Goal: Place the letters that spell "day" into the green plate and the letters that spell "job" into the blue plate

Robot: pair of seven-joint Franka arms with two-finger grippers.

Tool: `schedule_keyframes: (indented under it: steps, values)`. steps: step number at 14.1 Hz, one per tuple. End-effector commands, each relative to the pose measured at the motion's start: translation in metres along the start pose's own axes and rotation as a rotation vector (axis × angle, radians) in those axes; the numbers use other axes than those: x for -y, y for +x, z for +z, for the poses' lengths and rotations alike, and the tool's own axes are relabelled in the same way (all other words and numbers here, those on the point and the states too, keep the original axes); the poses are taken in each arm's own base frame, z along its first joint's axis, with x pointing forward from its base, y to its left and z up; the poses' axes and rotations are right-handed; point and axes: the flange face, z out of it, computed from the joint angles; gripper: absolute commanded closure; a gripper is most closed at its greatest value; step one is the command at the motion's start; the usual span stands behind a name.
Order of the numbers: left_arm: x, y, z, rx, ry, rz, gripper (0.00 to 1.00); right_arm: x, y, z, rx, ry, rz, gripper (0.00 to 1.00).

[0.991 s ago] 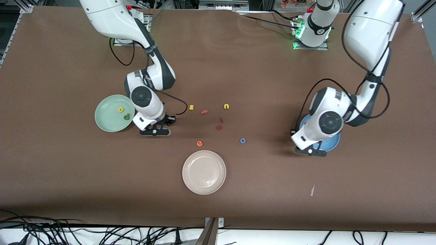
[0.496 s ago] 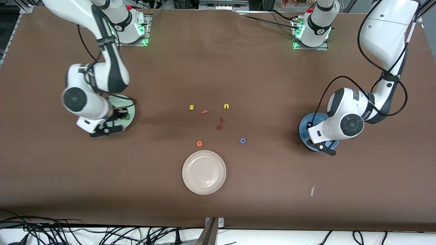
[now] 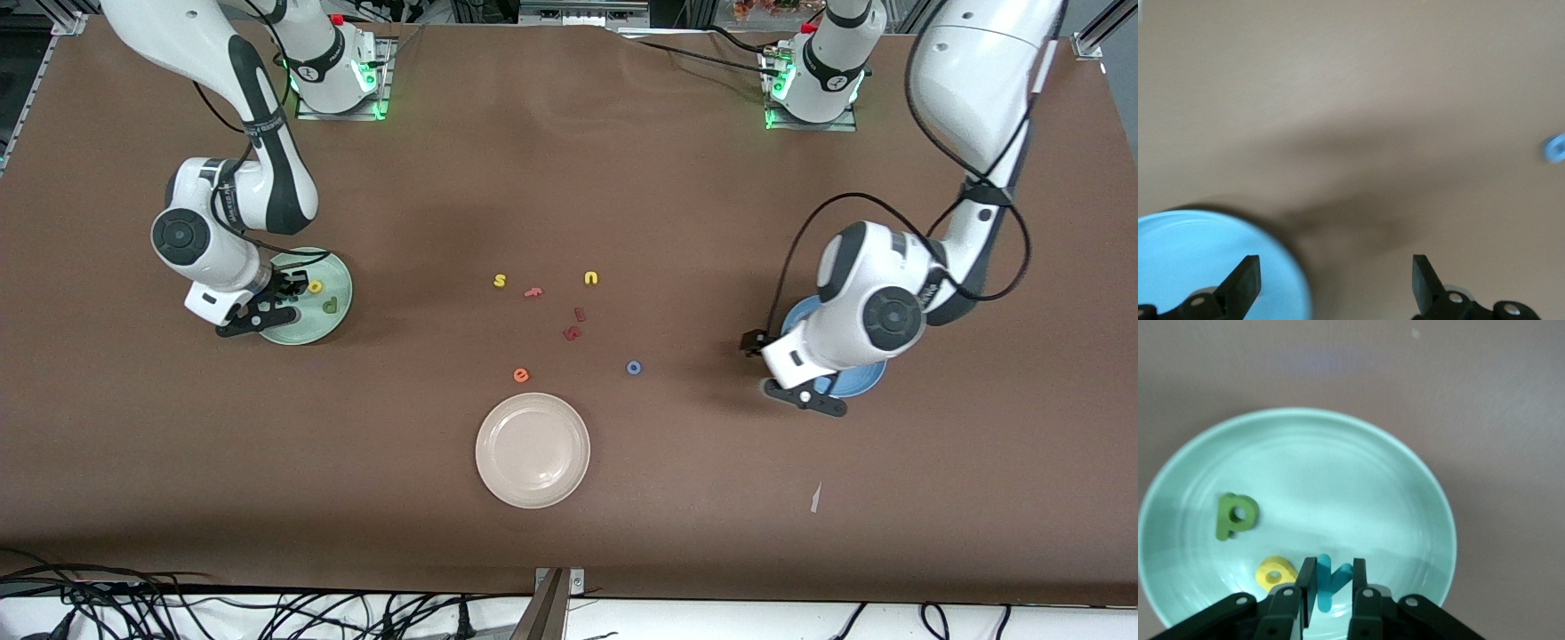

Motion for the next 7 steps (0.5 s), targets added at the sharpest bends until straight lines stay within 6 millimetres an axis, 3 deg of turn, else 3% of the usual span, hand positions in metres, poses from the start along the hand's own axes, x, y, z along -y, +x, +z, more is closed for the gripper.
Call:
schedule_keyframes:
  steps: [1, 4, 7]
  values:
    - [-0.048, 0.021, 0.01, -0.001, -0.02, -0.133, 0.0, -0.005, -0.003, -0.002, -0.015, 0.005, 0.003, 0.0]
    - [-0.106, 0.022, 0.022, 0.0, -0.021, -0.215, 0.0, -0.007, 0.006, -0.025, -0.034, 0.016, 0.002, 0.0]
    - [-0.147, 0.024, 0.04, 0.003, -0.02, -0.287, 0.0, -0.007, 0.029, -0.084, 0.055, 0.067, -0.002, 0.0]
